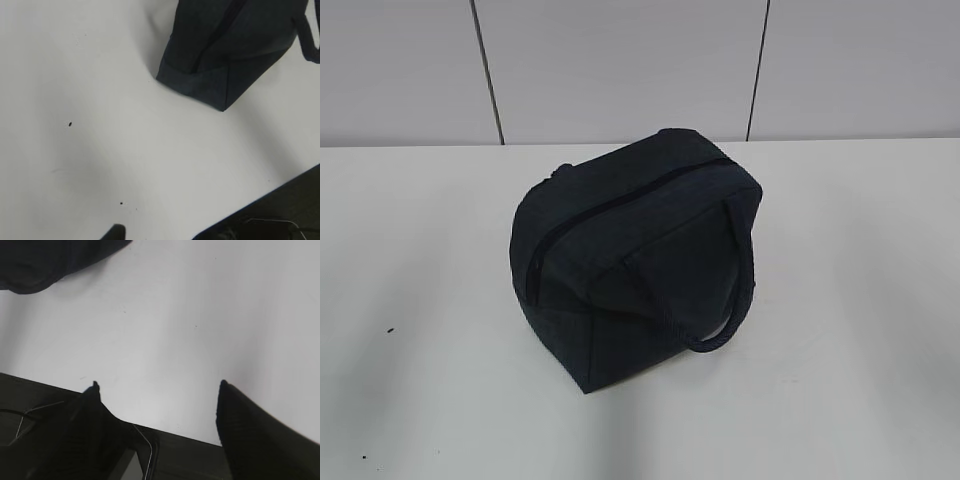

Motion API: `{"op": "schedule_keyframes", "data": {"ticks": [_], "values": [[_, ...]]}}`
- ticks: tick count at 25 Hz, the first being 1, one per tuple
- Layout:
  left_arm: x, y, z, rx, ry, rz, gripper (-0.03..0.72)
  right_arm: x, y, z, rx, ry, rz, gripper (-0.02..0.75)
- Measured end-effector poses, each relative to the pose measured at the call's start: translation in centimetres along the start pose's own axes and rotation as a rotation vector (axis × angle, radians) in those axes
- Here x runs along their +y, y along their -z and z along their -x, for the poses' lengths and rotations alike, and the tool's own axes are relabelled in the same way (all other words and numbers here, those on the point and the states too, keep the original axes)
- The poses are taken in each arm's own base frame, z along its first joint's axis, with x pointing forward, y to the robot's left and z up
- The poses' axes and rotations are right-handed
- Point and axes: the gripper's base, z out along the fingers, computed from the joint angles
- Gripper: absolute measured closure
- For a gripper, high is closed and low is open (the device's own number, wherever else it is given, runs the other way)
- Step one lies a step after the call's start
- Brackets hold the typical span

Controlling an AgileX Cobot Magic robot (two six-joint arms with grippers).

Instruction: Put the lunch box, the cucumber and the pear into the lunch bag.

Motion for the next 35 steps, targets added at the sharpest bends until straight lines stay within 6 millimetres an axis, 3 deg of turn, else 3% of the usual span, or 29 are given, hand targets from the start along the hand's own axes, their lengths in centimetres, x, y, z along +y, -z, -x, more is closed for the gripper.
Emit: {"op": "schedule_keyframes", "data": {"ticks": [3, 8, 13, 18, 24, 30, 35], "values": [[0.0, 1.8, -3.0, -0.075, 0.008, -0.011, 0.363, 0.1, 1.3, -3.1, -0.074, 0.002, -0.006, 0.188], [0.1, 3.1, -6.6, -0.176, 0.01, -0.014, 0.372, 0.3, 2.1, -7.1, -0.17, 0.004, -0.016, 0.188], [0.3, 3.1, -8.8, -0.238, 0.005, 0.002, 0.377, 0.3, 1.2, -10.4, -0.204, 0.041, -0.025, 0.189], [0.3, 2.9, -9.7, -0.289, 0.004, 0.005, 0.379, 0.3, -0.5, -13.3, -0.223, 0.111, -0.04, 0.189], [0.3, 3.5, -10.4, -0.347, 0.005, 0.005, 0.379, 0.2, -0.5, -14.5, -0.396, 0.118, -0.071, 0.19], [0.5, 4.7, -12.3, -0.488, 0.006, 0.013, 0.386, 0.2, -0.6, -14.6, -0.422, 0.105, -0.08, 0.192], [0.5, 4.8, -12.4, -0.492, 0.005, 0.017, 0.43, 0.2, -0.6, -14.6, -0.422, 0.095, -0.078, 0.192]]}}
